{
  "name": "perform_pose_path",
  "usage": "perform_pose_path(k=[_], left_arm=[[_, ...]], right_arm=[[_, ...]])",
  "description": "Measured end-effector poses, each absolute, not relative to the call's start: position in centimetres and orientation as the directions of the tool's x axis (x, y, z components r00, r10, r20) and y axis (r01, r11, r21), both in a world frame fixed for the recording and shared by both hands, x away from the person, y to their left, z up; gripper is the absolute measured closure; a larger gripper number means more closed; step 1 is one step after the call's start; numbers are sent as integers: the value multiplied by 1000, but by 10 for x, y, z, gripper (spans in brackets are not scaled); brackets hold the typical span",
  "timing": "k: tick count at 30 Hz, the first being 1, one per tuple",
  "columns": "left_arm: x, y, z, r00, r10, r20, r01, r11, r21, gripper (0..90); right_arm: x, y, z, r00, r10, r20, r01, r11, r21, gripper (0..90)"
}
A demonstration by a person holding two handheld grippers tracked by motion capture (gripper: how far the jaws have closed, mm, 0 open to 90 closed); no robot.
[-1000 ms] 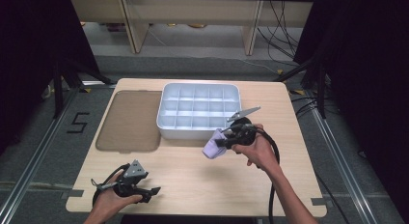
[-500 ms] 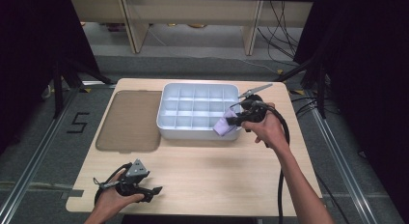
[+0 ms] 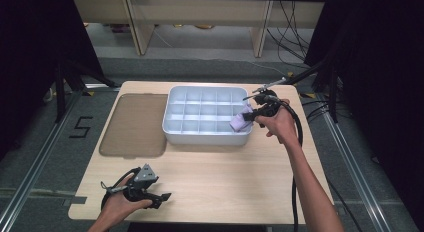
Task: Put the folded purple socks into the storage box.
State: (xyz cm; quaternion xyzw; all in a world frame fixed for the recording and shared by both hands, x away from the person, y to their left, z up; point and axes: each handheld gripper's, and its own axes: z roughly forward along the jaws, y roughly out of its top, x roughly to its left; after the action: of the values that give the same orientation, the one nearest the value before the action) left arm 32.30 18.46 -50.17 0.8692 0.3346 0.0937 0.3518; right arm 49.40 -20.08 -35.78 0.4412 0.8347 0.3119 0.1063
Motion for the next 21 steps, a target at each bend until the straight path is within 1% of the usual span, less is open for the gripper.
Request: perform_pose_path(k=[2, 3, 5, 7, 8, 9, 10, 12, 14, 16, 17, 19, 21], left_arm=[[323, 184, -502, 754, 653, -65, 517, -530, 673, 235], [323, 184, -501, 758, 648, -73, 516, -528, 675, 235], [323, 185, -501, 756, 651, -66, 514, -529, 675, 235], [322, 184, -501, 754, 652, -78, 519, -519, 679, 235], [322, 185, -501, 753, 654, -70, 519, -525, 674, 235], [321, 184, -501, 746, 659, -91, 530, -506, 680, 235], [322, 185, -501, 747, 659, -82, 528, -514, 676, 235], [321, 186, -500, 750, 655, -89, 530, -514, 675, 235], [322, 186, -500, 757, 649, -76, 518, -525, 676, 235], [322, 187, -501, 751, 656, -71, 522, -525, 672, 235], [322, 187, -501, 751, 656, -74, 524, -523, 672, 235], [321, 187, -500, 751, 655, -84, 526, -516, 676, 236], [321, 187, -501, 747, 661, -76, 527, -519, 673, 236]], right_arm=[[498, -201, -361, -589, 804, 79, 668, 429, 608, 715], [498, -200, -361, -576, 812, 97, 686, 415, 598, 716], [504, -201, -364, -585, 808, 75, 667, 427, 610, 715], [507, -199, -367, -575, 815, 72, 679, 426, 598, 715], [509, -199, -368, -576, 815, 60, 679, 437, 590, 716], [511, -199, -369, -571, 819, 51, 682, 439, 584, 715], [512, -198, -371, -561, 826, 55, 693, 432, 578, 716], [517, -198, -375, -569, 822, 34, 684, 449, 575, 715], [521, -197, -377, -577, 817, 17, 680, 468, 564, 716], [523, -194, -381, -574, 818, -17, 676, 486, 555, 715], [523, -192, -382, -570, 822, -17, 685, 486, 543, 715], [526, -190, -385, -584, 809, -60, 669, 522, 529, 715], [527, -188, -387, -592, 802, -77, 665, 541, 516, 715]])
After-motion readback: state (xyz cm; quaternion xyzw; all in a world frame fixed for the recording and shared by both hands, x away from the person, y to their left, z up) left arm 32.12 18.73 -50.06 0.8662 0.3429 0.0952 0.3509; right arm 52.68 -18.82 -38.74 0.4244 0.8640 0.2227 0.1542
